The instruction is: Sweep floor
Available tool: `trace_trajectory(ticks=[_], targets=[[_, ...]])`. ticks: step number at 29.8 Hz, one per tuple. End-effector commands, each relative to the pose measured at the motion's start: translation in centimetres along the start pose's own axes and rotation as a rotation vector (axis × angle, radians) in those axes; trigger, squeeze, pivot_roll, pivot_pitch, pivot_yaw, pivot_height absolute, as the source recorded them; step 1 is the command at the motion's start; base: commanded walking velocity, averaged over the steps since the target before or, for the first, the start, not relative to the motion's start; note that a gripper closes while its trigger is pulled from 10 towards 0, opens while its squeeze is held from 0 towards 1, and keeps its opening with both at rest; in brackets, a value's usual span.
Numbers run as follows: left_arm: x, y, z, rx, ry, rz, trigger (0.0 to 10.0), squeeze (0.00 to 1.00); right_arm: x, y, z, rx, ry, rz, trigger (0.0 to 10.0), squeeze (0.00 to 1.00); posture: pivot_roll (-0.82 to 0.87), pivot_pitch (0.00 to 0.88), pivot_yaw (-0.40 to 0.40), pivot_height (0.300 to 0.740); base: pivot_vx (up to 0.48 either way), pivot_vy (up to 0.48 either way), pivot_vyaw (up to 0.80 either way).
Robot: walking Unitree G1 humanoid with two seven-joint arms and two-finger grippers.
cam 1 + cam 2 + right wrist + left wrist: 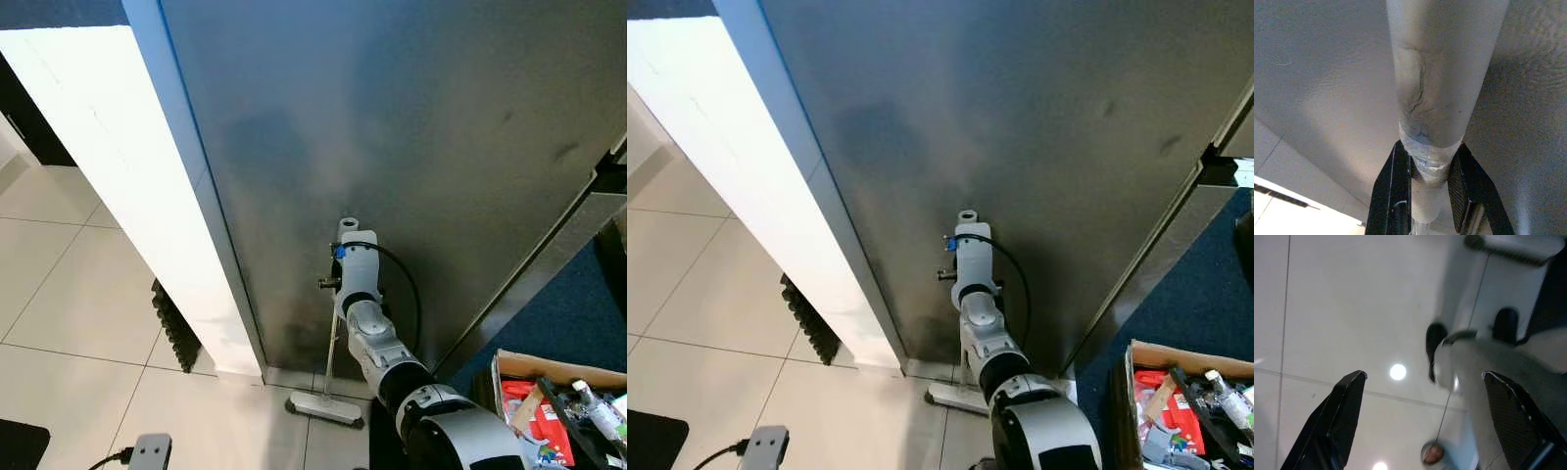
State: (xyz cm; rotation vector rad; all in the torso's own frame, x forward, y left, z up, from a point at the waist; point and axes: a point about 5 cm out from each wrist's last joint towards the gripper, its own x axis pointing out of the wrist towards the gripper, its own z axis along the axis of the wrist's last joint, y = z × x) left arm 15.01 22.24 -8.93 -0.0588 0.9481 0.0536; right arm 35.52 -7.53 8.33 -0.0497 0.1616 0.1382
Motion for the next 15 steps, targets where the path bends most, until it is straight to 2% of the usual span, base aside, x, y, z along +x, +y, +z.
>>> trace_trajectory(ticks=[1,3,5,7,8,9,11,12,13,15], targets=[[-0.1,1.0,1.2,-0.001,-0.052,-0.02,10.0,0.0,-0.3,0.0,-0.2,-0.003,-0.025,0.097,0.0,0.0,0.01,0.092,0.038,0.74,0.0,0.0,0.0],[-0.1,1.0,1.2,-0.001,-0.052,-0.02,10.0,0.0,-0.3,0.0,-0.2,-0.003,-0.025,0.097,0.0,0.0,0.01,0.092,0.038,0.74,0.0,0.0,0.0],[0.3,0.5,4.3,0.067,-0.161,-0.125,10.0,0.0,-0.5,-1.1,-0.4,0.001,-0.03,0.218,0.0,0.0,0.0,0.058,0.039,0.74,0.0,0.0,0.0],[0.3,0.5,4.3,0.067,-0.161,-0.125,10.0,0.0,-0.5,-1.1,-0.4,0.001,-0.03,0.218,0.0,0.0,0.0,0.058,0.039,0.74,0.0,0.0,0.0],[0.4,0.2,6.2,0.104,-0.228,-0.169,10.0,0.0,-0.6,-2.0,-0.4,-0.006,-0.033,0.265,0.0,0.0,-0.01,0.043,0.04,0.74,0.0,0.0,0.0],[0.4,0.2,6.2,0.104,-0.228,-0.169,10.0,0.0,-0.6,-2.0,-0.4,-0.006,-0.033,0.265,0.0,0.0,-0.01,0.043,0.04,0.74,0.0,0.0,0.0],[0.3,-0.4,9.6,0.153,-0.339,-0.235,10.0,0.0,-0.8,-3.2,-0.2,-0.02,-0.04,0.314,0.0,0.0,-0.01,0.023,0.044,0.74,0.0,0.0,0.0],[0.3,-0.4,9.6,0.153,-0.339,-0.235,10.0,0.0,-0.8,-3.2,-0.2,-0.02,-0.04,0.314,0.0,0.0,-0.01,0.023,0.044,0.74,0.0,0.0,0.0],[0.2,-0.7,11.0,0.185,-0.387,-0.272,10.0,0.0,-0.9,-3.7,0.0,-0.027,-0.047,0.334,0.0,0.0,-0.02,0.013,0.046,0.74,0.0,0.0,0.0],[0.2,-0.7,11.0,0.185,-0.387,-0.272,10.0,0.0,-0.9,-3.7,0.0,-0.027,-0.047,0.334,0.0,0.0,-0.02,0.013,0.046,0.74,0.0,0.0,0.0]])
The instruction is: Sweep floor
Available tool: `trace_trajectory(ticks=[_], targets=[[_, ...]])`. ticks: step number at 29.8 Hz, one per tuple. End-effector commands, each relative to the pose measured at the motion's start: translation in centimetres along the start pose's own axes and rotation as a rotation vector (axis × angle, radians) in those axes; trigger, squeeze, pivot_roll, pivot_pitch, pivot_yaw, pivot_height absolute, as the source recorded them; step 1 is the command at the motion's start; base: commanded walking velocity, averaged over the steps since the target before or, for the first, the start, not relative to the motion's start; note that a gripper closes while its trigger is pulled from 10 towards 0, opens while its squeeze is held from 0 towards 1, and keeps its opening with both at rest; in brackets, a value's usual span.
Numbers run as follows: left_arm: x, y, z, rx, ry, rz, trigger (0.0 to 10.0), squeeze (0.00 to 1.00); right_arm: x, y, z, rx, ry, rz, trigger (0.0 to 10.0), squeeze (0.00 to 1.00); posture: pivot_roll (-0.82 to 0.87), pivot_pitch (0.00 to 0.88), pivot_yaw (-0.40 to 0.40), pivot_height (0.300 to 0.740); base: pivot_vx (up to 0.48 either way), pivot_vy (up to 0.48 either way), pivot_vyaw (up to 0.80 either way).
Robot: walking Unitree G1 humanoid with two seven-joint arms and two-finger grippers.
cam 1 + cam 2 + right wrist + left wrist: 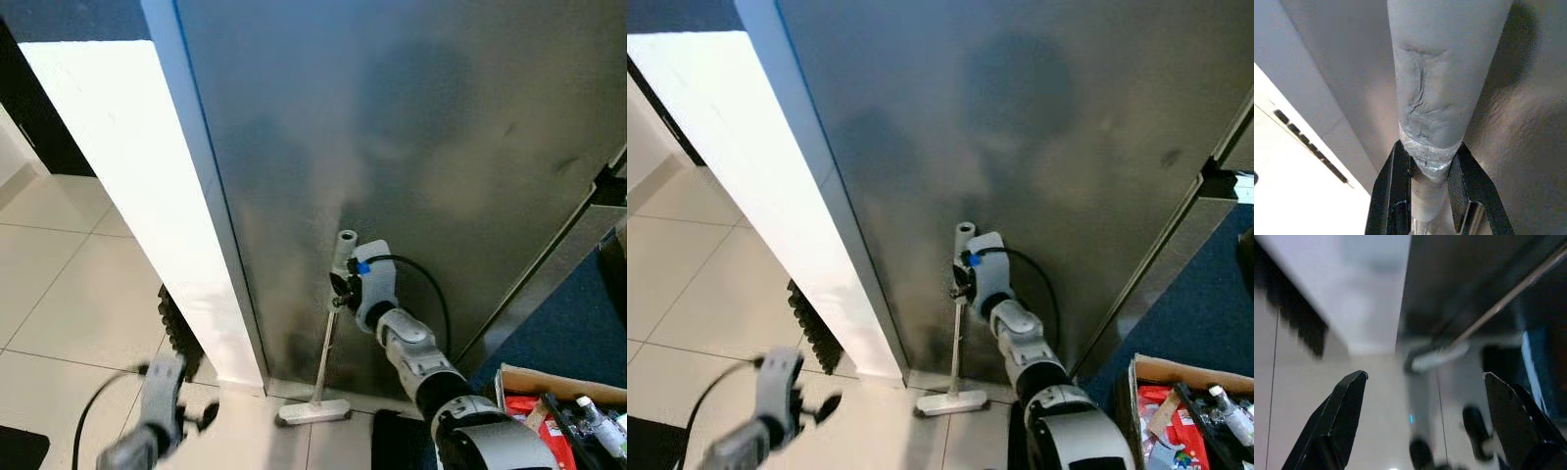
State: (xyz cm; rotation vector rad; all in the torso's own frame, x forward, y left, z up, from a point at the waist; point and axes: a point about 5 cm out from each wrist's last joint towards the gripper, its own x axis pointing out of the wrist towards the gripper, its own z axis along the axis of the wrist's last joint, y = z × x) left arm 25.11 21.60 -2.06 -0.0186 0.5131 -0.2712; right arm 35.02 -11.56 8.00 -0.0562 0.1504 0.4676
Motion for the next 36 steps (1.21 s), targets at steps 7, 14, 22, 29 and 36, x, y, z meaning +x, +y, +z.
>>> trace_trajectory(ticks=[7,14,22,29,36], targets=[[0.5,0.1,3.7,0.087,-0.141,-0.167,10.0,0.0,-0.1,0.8,1.6,-0.008,-0.082,0.172,0.0,0.0,-0.01,0.0,0.058,0.74,0.0,0.0,0.0],[0.6,-0.6,6.3,0.123,-0.265,-0.313,10.0,0.0,-0.6,1.4,1.7,-0.052,-0.075,0.327,0.0,0.0,-0.01,0.0,0.062,0.74,0.0,0.0,0.0],[0.7,-0.7,6.6,0.163,-0.243,-0.34,10.0,0.0,-0.8,0.7,0.6,-0.104,0.03,0.304,0.0,0.0,-0.01,0.0,0.067,0.74,0.0,0.0,0.0],[0.8,-0.8,5.7,0.149,-0.202,-0.307,10.0,0.0,-0.6,0.9,0.3,-0.095,0.056,0.283,0.0,0.0,-0.01,0.0,0.066,0.74,0.0,0.0,0.0],[1.0,-1.1,7.8,0.165,-0.287,-0.357,10.0,0.0,-0.8,2.0,0.3,-0.078,0.053,0.363,0.0,0.0,-0.02,0.0,0.057,0.74,0.0,0.0,0.0]])
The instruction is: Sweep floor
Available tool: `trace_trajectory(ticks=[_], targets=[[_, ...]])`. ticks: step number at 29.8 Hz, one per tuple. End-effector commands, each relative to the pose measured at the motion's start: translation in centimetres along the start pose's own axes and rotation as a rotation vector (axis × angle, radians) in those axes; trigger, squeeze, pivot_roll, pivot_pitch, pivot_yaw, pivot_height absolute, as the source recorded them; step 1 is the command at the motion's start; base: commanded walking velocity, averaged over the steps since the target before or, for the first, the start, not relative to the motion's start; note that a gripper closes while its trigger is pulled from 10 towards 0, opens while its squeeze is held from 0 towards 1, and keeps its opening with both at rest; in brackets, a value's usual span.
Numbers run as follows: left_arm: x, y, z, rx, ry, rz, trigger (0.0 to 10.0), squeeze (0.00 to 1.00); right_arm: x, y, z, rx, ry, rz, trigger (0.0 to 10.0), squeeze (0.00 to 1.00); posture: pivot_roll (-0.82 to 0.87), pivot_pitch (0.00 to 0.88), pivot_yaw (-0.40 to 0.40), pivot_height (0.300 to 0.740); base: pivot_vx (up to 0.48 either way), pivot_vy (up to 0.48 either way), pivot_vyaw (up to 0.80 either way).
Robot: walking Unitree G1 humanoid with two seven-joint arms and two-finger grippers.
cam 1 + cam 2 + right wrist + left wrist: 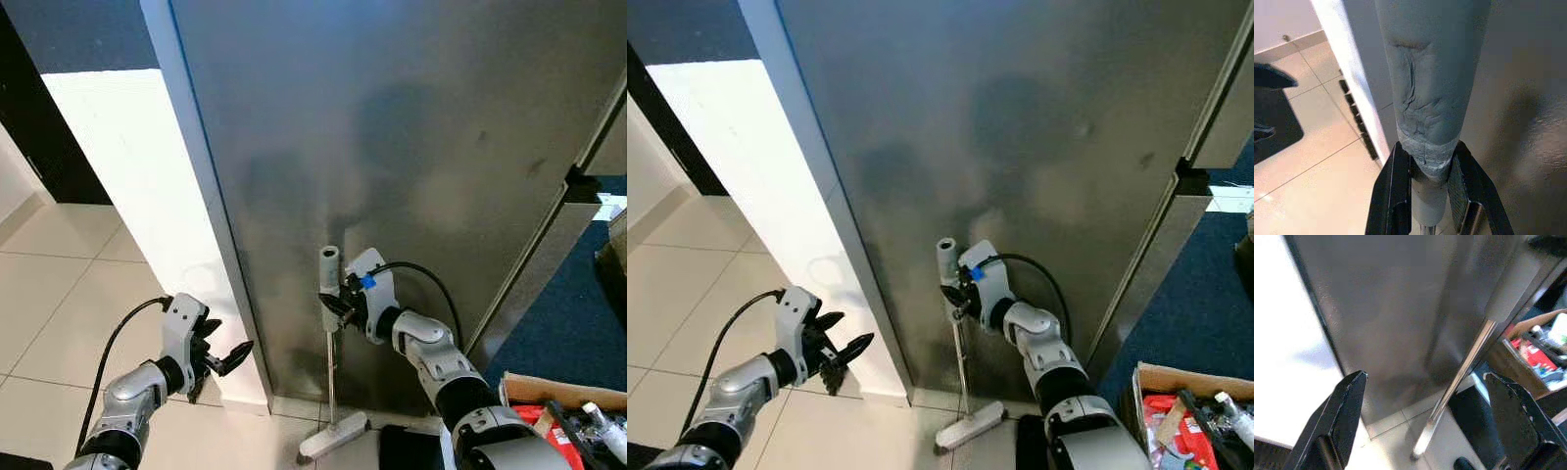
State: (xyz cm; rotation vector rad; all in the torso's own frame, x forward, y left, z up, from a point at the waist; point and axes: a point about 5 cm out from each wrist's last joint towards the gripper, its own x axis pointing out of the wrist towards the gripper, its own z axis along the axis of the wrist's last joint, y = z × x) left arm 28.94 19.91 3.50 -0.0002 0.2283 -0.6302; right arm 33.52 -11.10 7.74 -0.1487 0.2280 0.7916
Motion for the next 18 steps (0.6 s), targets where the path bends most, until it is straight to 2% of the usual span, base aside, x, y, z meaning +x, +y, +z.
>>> trace_trajectory(ticks=[1,4,7,9,11,15,18], targets=[[0.5,0.2,1.6,0.041,-0.054,-0.033,10.0,0.0,0.5,0.9,1.0,0.011,-0.05,0.063,0.0,0.0,-0.02,0.0,0.057,0.74,0.0,0.0,0.0],[0.6,0.2,2.1,0.051,-0.072,-0.046,10.0,0.0,0.5,1.1,1.1,0.014,-0.054,0.078,0.0,0.0,-0.02,0.0,0.057,0.74,0.0,0.0,0.0],[1.8,-0.6,4.6,0.12,-0.165,-0.148,10.0,0.0,0.5,1.6,2.4,0.02,-0.108,0.16,0.0,0.0,-0.02,0.0,0.052,0.74,0.0,0.0,0.0],[1.8,-0.6,4.6,0.12,-0.165,-0.148,10.0,0.0,0.5,1.6,2.4,0.02,-0.108,0.16,0.0,0.0,-0.02,0.0,0.052,0.74,0.0,0.0,0.0],[2.1,-0.8,5.2,0.168,-0.169,-0.192,10.0,0.0,0.2,1.6,3.1,0.0,-0.127,0.197,0.0,0.0,-0.02,0.0,0.052,0.74,0.0,0.0,0.0],[2.0,-0.9,5.3,0.178,-0.167,-0.219,10.0,0.0,0.0,1.5,3.4,-0.005,-0.138,0.204,0.0,0.0,-0.02,0.0,0.05,0.74,0.0,0.0,0.0],[1.8,-1.3,5.3,0.172,-0.164,-0.289,10.0,0.0,-0.2,1.5,4.3,-0.002,-0.172,0.218,0.0,0.0,-0.02,0.0,0.048,0.74,0.0,0.0,0.0]])
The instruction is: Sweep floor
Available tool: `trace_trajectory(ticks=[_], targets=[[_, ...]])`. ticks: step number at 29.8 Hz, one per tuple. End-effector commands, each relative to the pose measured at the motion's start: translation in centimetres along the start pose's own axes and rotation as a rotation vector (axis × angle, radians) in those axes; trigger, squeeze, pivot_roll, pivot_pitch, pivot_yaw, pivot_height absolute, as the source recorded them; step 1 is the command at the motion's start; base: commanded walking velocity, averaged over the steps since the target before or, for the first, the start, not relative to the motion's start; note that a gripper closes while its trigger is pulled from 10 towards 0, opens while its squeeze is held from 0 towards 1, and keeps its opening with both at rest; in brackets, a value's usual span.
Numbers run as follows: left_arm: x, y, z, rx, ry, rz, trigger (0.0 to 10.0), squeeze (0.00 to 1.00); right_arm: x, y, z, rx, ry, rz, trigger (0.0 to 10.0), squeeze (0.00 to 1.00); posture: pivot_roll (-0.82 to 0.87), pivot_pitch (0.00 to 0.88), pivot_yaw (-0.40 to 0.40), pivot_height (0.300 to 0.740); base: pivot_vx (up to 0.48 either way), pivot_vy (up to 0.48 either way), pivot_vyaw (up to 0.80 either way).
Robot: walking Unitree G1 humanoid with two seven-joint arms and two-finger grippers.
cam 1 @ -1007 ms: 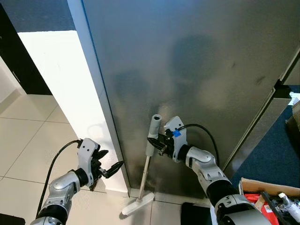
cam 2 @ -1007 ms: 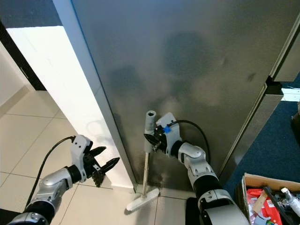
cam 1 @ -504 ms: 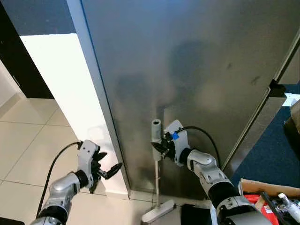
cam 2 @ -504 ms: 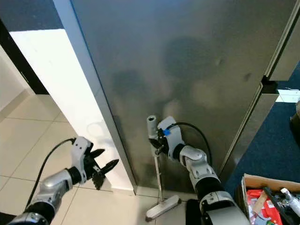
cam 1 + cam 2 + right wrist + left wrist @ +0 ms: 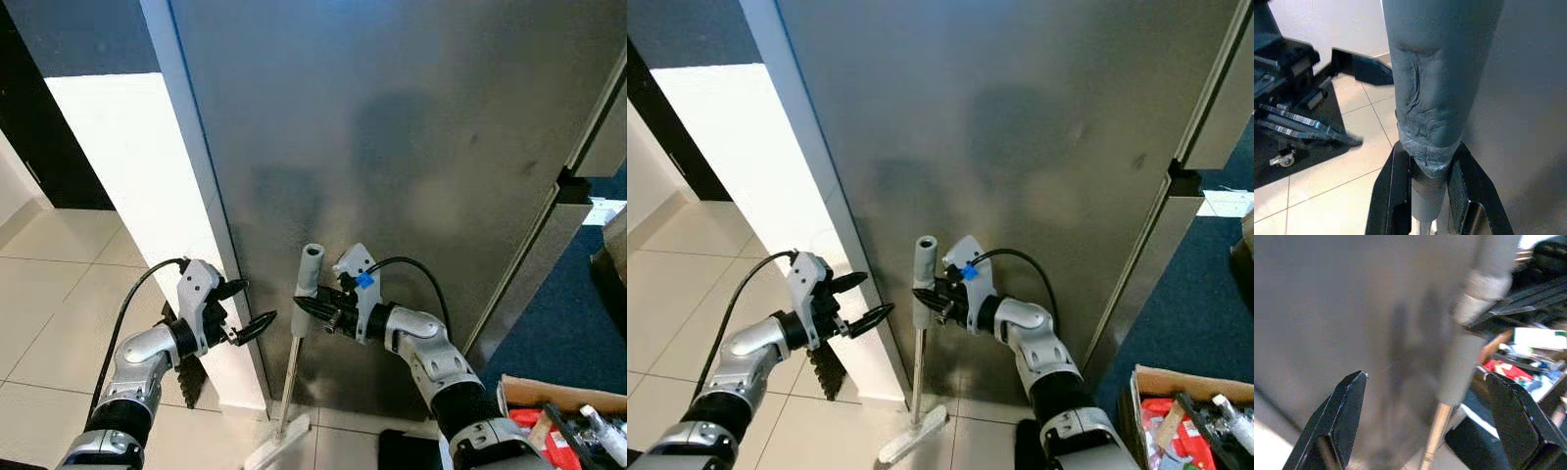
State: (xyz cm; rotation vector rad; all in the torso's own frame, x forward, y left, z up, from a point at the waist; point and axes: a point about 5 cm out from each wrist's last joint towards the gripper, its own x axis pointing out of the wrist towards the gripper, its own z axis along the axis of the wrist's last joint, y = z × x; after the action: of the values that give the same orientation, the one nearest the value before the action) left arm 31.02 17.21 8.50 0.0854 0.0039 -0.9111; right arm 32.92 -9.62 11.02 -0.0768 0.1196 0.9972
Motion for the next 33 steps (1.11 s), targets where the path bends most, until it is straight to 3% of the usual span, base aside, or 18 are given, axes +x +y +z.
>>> trace_trajectory(ticks=[1,9,11,23,26,33], targets=[[-0.4,-0.1,-0.1,-0.007,0.006,-0.021,10.0,0.0,0.2,0.2,0.9,-0.003,-0.041,0.018,0.0,0.0,-0.02,0.0,0.048,0.74,0.0,0.0,0.0],[-0.6,-0.4,-0.3,-0.019,0.016,-0.049,10.0,0.0,0.3,1.0,2.5,0.013,-0.112,0.087,0.0,0.0,-0.02,0.0,0.047,0.74,0.0,0.0,0.0],[-0.4,-0.3,-0.3,-0.017,0.013,-0.036,10.0,0.0,0.3,2.0,3.4,0.028,-0.155,0.163,0.0,0.0,-0.02,0.0,0.048,0.74,0.0,0.0,0.0],[0.2,0.4,0.6,-0.009,-0.026,0.014,10.0,0.0,0.6,3.6,3.1,0.033,-0.132,0.241,0.0,0.0,-0.03,0.0,0.052,0.74,0.0,0.0,0.0],[0.8,0.0,0.9,-0.026,-0.048,-0.026,10.0,0.0,1.1,4.8,2.9,0.042,-0.122,0.274,0.0,0.0,-0.03,0.0,0.055,0.74,0.0,0.0,0.0],[1.2,-0.8,1.1,-0.061,-0.067,-0.106,10.0,0.0,1.6,5.8,2.7,0.052,-0.105,0.298,0.0,0.0,-0.03,0.0,0.061,0.74,0.0,0.0,0.0]])
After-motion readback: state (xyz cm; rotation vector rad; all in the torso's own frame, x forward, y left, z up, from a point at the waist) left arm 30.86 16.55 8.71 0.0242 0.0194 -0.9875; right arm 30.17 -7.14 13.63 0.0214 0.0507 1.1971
